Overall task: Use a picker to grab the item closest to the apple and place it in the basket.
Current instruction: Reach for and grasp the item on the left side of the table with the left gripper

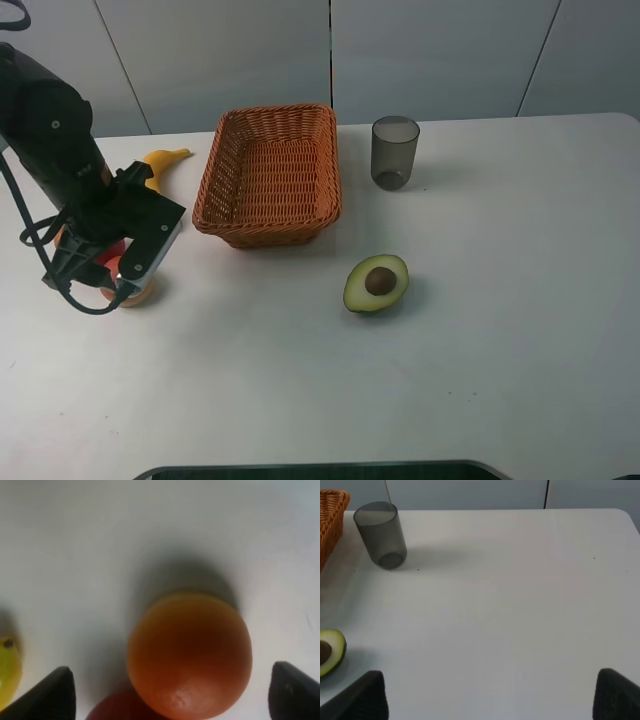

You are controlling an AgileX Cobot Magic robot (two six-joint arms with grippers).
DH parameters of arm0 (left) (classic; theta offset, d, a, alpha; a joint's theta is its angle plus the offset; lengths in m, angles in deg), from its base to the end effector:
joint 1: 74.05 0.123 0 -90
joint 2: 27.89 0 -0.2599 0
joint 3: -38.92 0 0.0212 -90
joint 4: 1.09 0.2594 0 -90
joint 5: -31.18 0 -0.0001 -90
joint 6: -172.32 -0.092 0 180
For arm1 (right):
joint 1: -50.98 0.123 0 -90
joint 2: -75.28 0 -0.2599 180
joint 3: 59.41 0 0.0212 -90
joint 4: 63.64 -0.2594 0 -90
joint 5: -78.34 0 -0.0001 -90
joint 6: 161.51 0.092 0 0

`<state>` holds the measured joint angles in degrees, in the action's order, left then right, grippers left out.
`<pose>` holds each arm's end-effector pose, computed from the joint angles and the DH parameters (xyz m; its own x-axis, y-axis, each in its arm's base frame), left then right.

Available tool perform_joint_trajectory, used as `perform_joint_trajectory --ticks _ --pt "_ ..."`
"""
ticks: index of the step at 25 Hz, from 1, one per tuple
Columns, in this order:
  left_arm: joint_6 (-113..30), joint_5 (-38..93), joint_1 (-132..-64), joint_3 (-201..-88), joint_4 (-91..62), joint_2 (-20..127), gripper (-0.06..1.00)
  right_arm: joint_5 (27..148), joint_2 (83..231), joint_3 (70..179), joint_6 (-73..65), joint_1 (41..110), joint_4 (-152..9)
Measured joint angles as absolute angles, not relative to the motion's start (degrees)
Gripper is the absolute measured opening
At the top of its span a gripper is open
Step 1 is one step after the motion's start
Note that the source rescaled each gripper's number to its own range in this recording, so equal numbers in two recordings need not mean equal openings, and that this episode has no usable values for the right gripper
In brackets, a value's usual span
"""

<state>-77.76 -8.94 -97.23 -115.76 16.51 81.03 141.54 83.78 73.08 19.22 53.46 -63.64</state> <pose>0.2790 -0.0999 0.1135 0.2622 0.9483 0.1789 0.9468 -0.2886 0.1421 0.0264 0.0011 0.2790 -0.4881 -0.0084 -0.8728 -0.0371 0.9993 0.0111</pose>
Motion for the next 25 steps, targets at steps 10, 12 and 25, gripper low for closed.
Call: perform_joint_trajectory --ticks 10,12,25 --pt "-81.1 -8.6 -97.5 -115.8 16.3 82.6 1.00 141.5 83.8 73.1 19.2 53.5 -63.6" --pt "-81.2 -9.3 -97.5 -115.8 16.3 82.6 1.00 141.5 83.8 73.1 19.2 53.5 -63.6" --pt "-83.5 -9.3 -95.8 -114.3 17.8 82.6 1.00 141.5 83.8 73.1 19.2 53.5 -63.6"
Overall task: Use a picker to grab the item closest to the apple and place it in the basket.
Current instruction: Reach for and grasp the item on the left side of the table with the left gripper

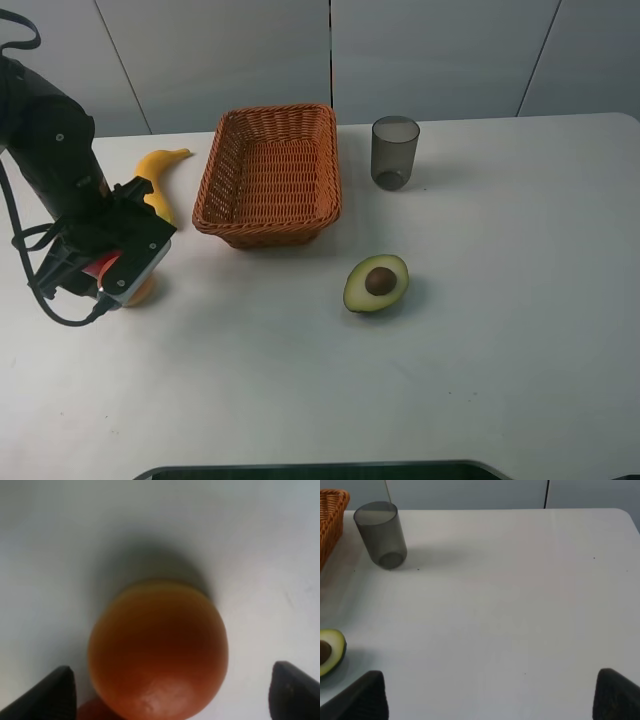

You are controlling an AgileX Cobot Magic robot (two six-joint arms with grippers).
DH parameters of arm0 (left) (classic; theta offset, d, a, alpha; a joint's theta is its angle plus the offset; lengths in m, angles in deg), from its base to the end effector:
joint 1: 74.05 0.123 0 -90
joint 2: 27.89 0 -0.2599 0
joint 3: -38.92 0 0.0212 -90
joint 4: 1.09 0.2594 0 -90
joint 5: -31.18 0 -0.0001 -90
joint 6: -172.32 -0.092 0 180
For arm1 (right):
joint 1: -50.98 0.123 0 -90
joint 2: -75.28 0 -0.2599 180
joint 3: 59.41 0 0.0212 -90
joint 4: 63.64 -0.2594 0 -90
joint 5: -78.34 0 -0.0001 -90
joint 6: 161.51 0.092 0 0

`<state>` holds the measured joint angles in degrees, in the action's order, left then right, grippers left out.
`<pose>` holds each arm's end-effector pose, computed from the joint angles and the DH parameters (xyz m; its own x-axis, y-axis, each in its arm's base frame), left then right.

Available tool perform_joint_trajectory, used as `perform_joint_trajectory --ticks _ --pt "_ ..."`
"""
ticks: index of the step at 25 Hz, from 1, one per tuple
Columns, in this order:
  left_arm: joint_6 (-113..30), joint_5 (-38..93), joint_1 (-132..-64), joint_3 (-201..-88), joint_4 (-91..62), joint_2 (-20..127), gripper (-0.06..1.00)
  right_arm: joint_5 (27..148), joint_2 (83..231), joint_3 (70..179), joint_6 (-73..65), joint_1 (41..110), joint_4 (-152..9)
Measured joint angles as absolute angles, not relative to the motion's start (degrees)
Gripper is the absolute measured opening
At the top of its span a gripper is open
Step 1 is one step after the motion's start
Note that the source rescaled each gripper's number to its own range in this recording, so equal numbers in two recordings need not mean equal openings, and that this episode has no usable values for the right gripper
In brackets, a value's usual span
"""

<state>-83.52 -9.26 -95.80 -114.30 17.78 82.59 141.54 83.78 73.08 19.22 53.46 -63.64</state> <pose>0.2751 -0.0890 0.1006 0.3560 0.9106 0.2098 0.9241 -0.3764 0.0657 0.0264 0.0011 0.2790 -0.4881 -0.0084 -0.8728 -0.0371 0.9993 0.0111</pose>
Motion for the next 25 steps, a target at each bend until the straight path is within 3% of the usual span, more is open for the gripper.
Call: perform_joint_trajectory --ticks 25 --pt "-84.2 0.1 -93.0 -112.3 19.4 87.2 1.00 141.5 83.8 73.1 19.2 53.5 -63.6"
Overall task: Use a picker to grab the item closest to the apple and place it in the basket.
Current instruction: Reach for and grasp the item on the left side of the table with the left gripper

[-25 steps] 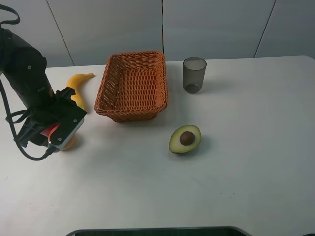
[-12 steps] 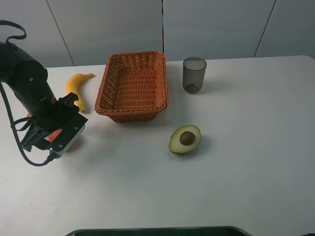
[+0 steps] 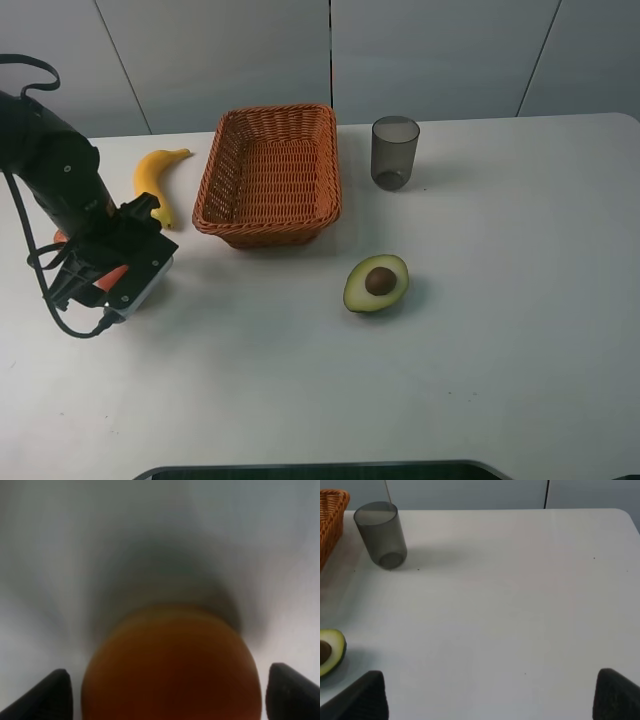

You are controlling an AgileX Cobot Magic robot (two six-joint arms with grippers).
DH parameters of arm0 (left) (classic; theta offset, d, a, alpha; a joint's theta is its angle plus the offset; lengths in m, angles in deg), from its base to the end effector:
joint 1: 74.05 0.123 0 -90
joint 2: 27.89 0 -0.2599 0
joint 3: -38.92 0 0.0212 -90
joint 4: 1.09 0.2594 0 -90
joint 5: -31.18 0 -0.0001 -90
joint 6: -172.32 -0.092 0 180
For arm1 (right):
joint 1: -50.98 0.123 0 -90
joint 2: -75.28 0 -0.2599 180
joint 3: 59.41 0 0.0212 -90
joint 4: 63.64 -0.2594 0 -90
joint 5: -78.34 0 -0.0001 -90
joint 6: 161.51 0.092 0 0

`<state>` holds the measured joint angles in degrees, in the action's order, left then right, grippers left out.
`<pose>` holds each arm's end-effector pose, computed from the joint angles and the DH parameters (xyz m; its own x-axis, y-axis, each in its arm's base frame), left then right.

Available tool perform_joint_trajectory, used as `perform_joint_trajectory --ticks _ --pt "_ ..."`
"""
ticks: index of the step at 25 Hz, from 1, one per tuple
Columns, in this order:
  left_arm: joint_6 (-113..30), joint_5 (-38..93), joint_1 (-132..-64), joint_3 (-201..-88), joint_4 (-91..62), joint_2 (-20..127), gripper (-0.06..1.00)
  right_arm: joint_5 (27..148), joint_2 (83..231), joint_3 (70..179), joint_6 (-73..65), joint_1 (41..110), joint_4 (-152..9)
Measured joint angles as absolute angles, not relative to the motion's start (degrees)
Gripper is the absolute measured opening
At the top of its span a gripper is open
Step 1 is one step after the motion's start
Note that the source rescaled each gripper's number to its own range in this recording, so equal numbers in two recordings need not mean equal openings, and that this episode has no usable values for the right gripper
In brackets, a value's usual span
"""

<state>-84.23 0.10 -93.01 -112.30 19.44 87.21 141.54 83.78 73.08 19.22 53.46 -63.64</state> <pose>0.2804 -0.0787 0.0714 0.3697 0.9099 0.1881 0.9140 -0.3926 0.1023 0.0264 0.0011 0.2790 -0.4881 -0.0084 -0.8728 -0.0371 0.9993 0.0111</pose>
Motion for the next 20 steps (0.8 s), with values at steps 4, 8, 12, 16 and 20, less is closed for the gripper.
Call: perform_joint_trajectory --ticks 4,8,12,16,20 --pt "-84.2 0.6 -92.4 -112.3 19.5 88.7 1.00 141.5 83.8 73.1 19.2 53.5 -63.6" --pt "-84.2 1.5 -92.4 -112.3 19.5 89.9 1.00 141.5 83.8 73.1 19.2 53.5 -63.6" --pt "-84.2 1.5 -92.4 -112.3 19.6 90.2 1.00 141.5 83.8 73.1 19.2 53.5 -63.6" --pt "-84.2 1.5 -92.4 -112.3 19.7 90.2 0.83 141.5 83.8 73.1 19.2 53.5 -63.6" --pt "-84.2 1.5 -92.4 -112.3 19.7 90.3 0.01 141.5 83.8 73.1 19.2 53.5 -63.6"
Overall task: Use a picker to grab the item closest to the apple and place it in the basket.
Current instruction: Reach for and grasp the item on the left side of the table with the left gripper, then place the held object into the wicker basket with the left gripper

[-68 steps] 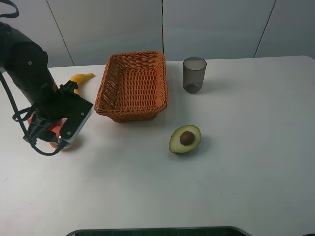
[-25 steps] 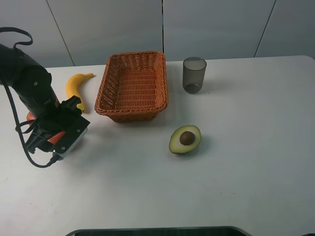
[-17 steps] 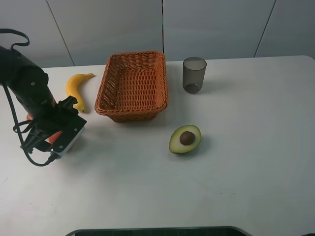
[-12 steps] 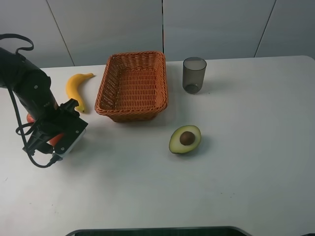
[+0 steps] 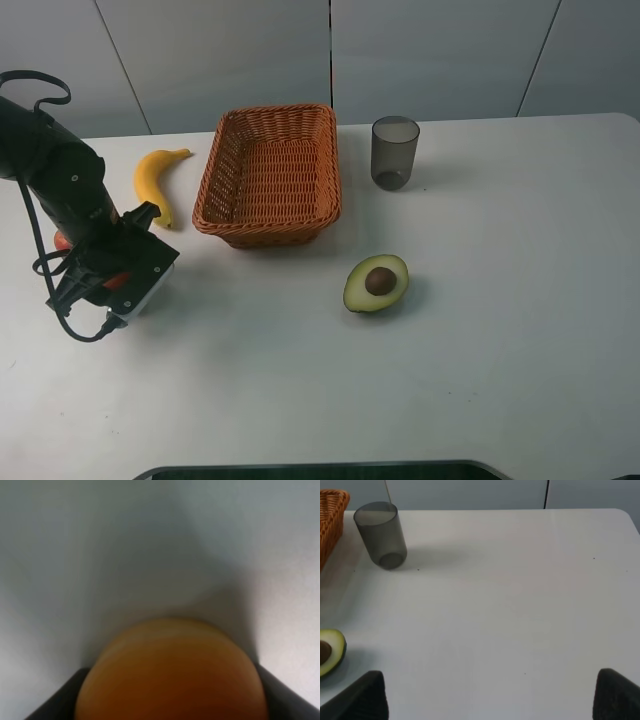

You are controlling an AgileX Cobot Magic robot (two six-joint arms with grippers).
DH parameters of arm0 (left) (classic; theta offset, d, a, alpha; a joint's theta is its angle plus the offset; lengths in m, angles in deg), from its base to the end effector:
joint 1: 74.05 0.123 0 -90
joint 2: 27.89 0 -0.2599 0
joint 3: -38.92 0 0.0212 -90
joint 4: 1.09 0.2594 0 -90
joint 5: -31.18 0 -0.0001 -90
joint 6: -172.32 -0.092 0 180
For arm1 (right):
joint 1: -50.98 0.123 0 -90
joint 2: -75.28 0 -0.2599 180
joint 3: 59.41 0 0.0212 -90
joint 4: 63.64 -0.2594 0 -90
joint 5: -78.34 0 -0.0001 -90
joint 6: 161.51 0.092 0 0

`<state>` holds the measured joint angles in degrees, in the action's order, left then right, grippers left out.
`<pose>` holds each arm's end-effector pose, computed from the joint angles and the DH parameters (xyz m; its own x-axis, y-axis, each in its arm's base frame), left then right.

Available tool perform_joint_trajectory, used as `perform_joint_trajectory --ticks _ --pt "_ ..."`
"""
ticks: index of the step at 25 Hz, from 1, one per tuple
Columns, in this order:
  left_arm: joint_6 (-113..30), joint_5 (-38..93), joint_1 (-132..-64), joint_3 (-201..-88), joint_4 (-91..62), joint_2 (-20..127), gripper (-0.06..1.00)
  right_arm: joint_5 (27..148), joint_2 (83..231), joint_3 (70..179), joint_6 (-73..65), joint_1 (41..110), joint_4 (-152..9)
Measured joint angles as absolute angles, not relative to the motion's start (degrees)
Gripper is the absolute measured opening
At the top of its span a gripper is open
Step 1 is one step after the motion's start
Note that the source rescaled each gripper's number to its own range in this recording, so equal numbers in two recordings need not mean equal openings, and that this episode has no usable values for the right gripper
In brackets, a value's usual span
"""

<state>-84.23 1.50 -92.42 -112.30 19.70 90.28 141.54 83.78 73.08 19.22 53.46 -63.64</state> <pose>0.2801 -0.0759 0.0560 0.3739 0.9095 0.1818 0.9173 -0.3915 0.0722 0.0264 0.0011 0.2790 -0.4881 -0.0084 -0.8728 -0.0371 0.9993 0.0111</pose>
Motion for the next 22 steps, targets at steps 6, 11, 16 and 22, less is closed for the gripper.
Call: perform_joint_trajectory --ticks 6,11,16,22 --pt "-84.3 1.5 -92.4 -112.3 19.4 90.4 0.01 141.5 83.8 73.1 19.2 53.5 -63.6" --pt "-84.5 2.7 -92.4 -112.4 18.7 90.4 0.01 141.5 83.8 73.1 19.2 53.5 -63.6" --pt "-84.7 2.7 -92.4 -112.4 18.7 90.5 0.01 141.5 83.8 73.1 19.2 53.5 -63.6" --pt "-84.7 2.7 -92.4 -112.4 18.7 90.5 0.01 141.5 83.8 73.1 19.2 53.5 -63.6"
